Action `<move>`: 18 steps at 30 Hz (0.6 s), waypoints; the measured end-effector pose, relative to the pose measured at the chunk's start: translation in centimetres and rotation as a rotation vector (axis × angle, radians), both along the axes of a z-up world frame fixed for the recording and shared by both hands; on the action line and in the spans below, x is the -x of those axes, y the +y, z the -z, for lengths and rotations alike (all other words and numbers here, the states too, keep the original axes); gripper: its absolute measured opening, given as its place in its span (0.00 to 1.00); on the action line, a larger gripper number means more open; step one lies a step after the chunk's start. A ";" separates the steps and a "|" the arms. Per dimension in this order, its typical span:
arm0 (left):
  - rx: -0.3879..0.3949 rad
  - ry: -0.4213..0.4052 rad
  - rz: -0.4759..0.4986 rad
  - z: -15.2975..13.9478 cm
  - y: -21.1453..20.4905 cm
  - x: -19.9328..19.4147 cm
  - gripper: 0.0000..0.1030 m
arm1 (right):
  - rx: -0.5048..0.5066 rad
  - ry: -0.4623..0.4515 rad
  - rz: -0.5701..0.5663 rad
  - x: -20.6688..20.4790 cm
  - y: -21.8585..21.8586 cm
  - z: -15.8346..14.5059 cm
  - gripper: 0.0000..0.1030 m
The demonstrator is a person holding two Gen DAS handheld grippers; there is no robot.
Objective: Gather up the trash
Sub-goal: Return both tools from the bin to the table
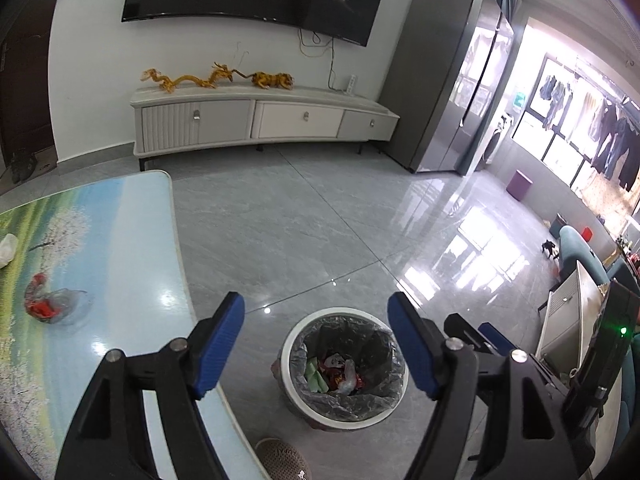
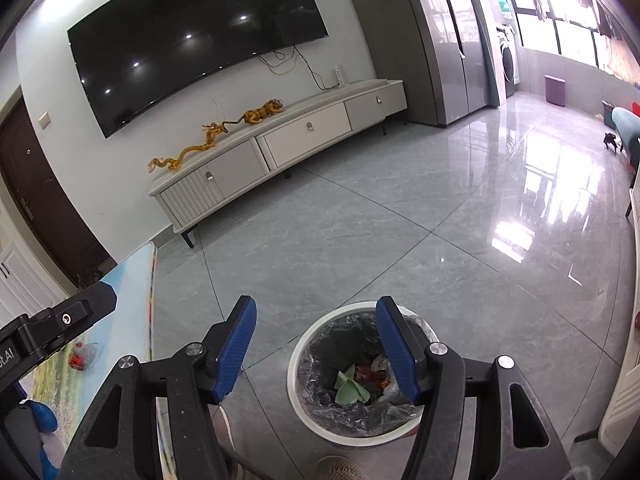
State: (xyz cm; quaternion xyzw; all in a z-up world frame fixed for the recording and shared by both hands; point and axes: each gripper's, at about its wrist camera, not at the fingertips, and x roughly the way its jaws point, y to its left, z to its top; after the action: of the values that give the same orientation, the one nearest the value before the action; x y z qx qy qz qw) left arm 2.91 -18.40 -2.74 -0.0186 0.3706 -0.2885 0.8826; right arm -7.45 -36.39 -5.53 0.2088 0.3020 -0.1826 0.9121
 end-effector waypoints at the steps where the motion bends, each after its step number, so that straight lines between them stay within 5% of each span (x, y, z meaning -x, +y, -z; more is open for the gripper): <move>1: 0.003 -0.010 -0.008 -0.4 0.7 0.1 0.71 | 0.007 -0.005 -0.004 0.1 0.3 -0.3 0.58; 18: -0.007 -0.218 -0.310 -5.7 13.8 1.7 0.71 | 0.112 -0.165 -0.109 0.7 8.1 -5.0 0.59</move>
State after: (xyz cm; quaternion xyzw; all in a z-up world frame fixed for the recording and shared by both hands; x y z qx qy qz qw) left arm 1.21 -4.64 2.93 -0.0413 0.2666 -0.1479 0.9515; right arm -8.15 -28.25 -0.52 0.1549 0.2260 -0.1315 0.9527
